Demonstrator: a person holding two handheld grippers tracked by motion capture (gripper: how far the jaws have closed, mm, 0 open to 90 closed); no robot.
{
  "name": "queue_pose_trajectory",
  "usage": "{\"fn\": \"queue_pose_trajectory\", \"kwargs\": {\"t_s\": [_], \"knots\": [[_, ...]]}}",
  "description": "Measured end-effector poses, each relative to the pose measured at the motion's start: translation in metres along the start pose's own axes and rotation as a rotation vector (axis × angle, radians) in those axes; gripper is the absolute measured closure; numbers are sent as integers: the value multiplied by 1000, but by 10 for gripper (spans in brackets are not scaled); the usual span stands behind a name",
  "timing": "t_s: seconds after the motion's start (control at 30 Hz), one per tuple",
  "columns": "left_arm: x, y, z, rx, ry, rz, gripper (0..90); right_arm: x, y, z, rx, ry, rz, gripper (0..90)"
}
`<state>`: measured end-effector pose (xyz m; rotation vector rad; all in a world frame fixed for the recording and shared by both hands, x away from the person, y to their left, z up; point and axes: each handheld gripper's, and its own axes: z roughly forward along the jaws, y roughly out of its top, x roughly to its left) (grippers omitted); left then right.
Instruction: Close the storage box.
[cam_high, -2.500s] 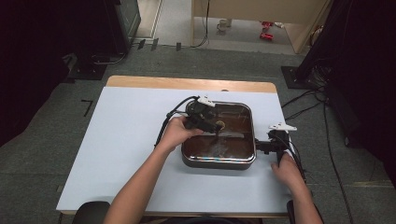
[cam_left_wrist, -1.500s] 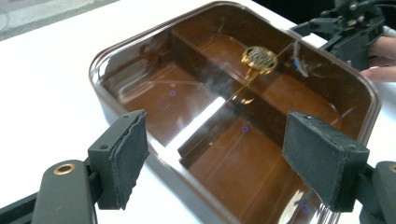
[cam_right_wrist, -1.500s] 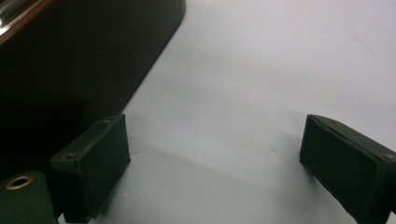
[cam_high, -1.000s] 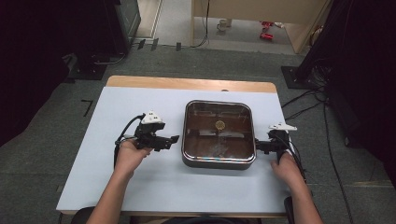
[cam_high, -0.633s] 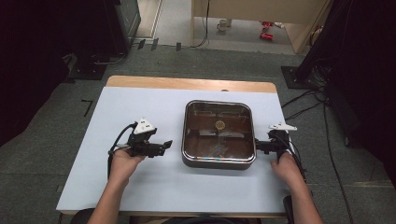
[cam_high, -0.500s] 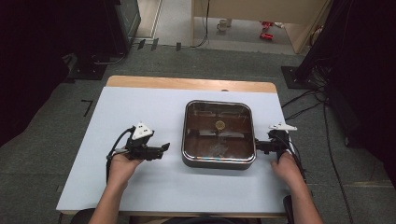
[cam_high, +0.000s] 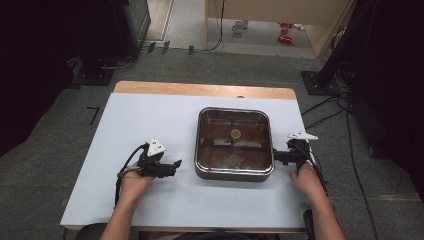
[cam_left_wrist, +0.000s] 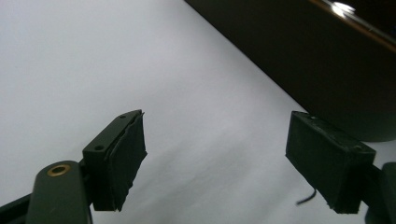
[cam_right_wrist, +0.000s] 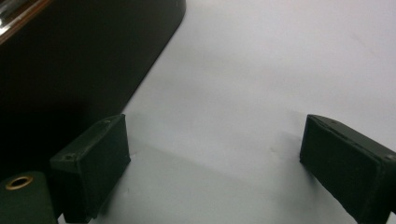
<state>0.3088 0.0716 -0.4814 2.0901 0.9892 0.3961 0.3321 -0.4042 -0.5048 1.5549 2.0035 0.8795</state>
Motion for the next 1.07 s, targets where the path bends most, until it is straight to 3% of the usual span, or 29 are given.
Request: {"fn": "queue_pose_trajectory", "kwargs": {"t_s": [0.17, 0.33, 0.53, 0.67, 1.07], "knots": [[-2, -2, 9, 42, -16, 9, 213, 0, 0, 0, 0, 0, -1, 77], [-3, -4, 16, 43, -13, 30, 227, 0, 0, 0, 0, 0, 0, 77], [-1, -5, 20, 25, -12, 23, 216, 0, 0, 0, 0, 0, -1, 77], [-4, -5, 22, 34, 8, 50, 205, 0, 0, 0, 0, 0, -1, 77], [-5, -5, 22, 34, 9, 49, 204, 0, 0, 0, 0, 0, 0, 77]]}}
